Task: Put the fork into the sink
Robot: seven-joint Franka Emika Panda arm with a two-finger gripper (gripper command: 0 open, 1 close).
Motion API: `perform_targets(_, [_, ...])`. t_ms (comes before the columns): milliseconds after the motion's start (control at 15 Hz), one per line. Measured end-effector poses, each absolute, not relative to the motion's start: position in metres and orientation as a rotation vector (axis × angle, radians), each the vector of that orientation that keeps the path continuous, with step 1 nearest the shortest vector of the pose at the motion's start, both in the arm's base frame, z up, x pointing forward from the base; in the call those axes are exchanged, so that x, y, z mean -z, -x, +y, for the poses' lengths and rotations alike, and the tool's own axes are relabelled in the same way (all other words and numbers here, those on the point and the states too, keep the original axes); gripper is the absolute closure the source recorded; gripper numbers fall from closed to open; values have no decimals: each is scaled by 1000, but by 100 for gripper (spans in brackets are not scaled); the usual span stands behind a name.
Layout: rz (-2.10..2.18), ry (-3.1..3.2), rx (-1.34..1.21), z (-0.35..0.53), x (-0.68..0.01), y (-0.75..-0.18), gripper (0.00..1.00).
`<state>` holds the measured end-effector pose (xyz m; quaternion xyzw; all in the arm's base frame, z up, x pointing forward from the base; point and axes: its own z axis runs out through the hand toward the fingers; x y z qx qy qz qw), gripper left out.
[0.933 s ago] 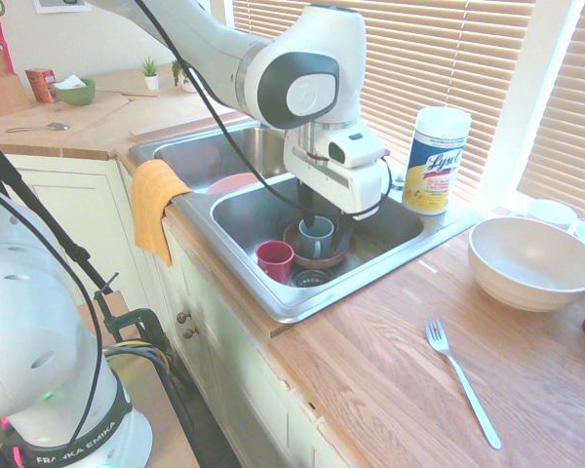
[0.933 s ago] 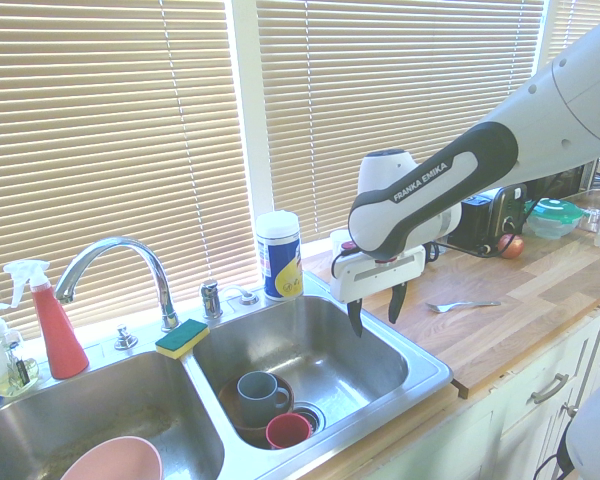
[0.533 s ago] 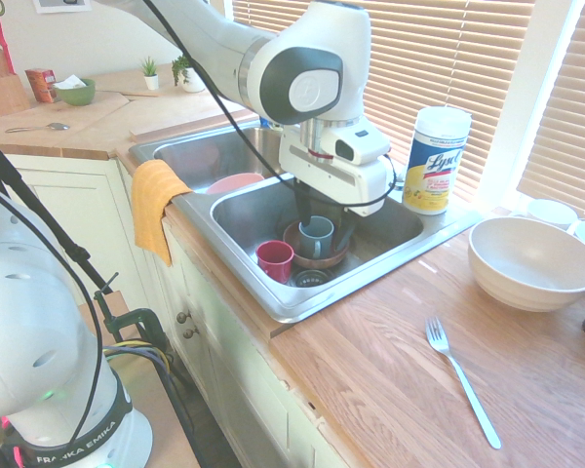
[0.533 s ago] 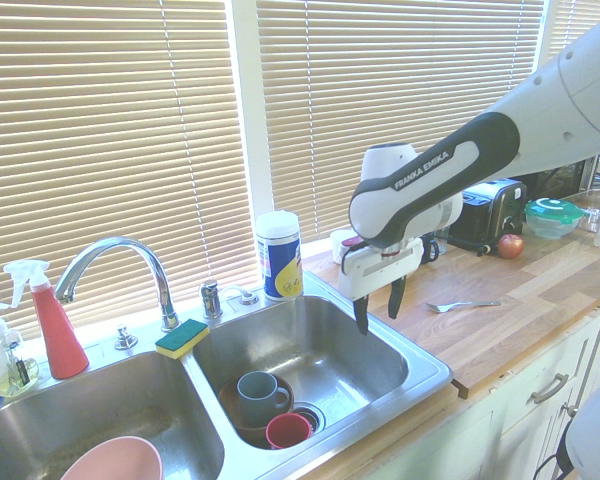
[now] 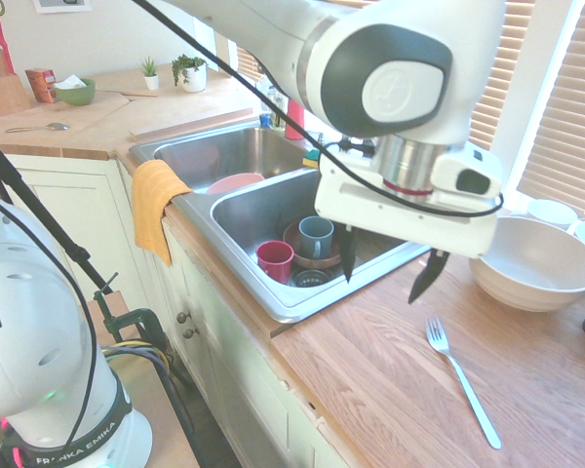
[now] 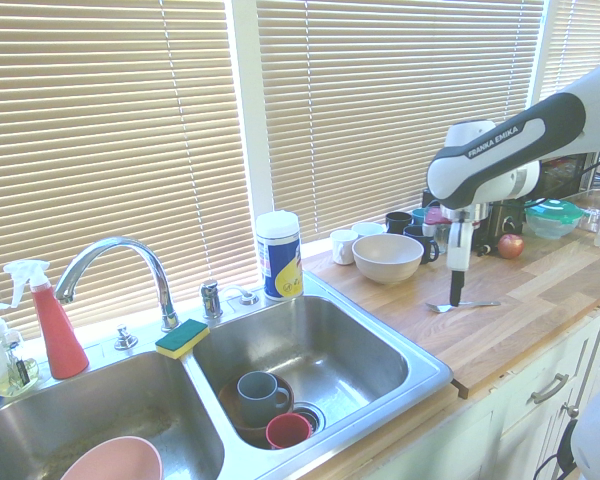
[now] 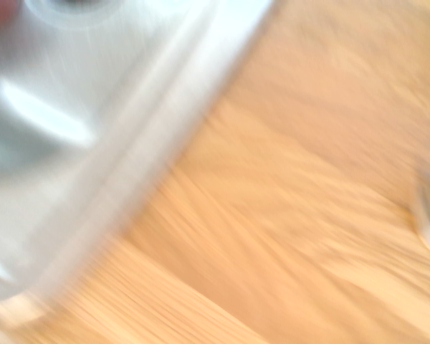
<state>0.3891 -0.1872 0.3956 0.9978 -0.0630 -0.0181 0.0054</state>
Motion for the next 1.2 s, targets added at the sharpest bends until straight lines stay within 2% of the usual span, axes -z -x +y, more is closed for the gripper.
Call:
perform_targets(467, [313,-3050,-86,-240,-333,-415,0])
perform_targets(533, [316,-3048,-75,-243,-328,-418,100])
perform_targets(1200, [270,-3073,-31,-250,-322,-431,100])
